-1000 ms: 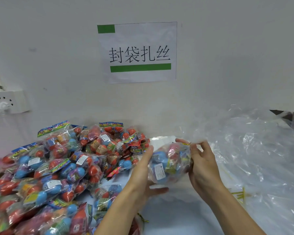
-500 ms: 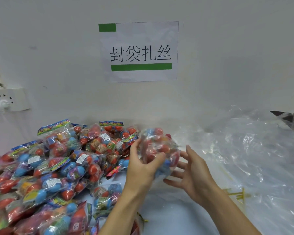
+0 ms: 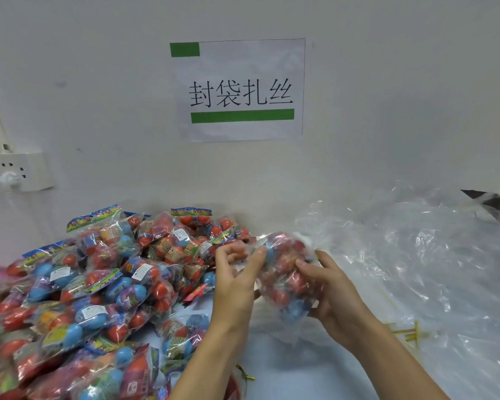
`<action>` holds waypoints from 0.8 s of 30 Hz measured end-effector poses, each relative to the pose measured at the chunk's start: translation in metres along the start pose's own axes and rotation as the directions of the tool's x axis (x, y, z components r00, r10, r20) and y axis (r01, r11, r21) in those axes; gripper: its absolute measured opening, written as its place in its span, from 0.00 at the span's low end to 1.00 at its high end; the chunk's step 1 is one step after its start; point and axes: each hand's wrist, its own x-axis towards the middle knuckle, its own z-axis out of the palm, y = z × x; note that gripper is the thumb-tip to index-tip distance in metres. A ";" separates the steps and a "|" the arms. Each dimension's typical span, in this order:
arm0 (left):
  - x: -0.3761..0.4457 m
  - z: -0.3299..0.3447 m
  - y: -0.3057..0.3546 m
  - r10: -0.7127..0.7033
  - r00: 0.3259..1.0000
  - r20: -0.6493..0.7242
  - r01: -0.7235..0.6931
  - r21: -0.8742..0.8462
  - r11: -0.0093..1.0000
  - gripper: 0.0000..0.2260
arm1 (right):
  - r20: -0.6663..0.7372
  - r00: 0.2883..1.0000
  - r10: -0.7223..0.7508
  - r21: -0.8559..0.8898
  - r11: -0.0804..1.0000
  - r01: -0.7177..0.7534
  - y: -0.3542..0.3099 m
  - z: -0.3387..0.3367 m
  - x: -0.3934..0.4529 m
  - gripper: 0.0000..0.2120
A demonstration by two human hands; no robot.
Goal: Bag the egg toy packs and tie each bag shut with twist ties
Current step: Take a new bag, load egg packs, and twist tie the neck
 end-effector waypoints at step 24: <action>-0.002 0.031 -0.019 -0.245 0.965 -0.093 0.259 0.203 0.944 0.14 | -0.075 0.997 -0.006 -0.030 1.000 0.004 -0.044 -0.058 -0.013 0.21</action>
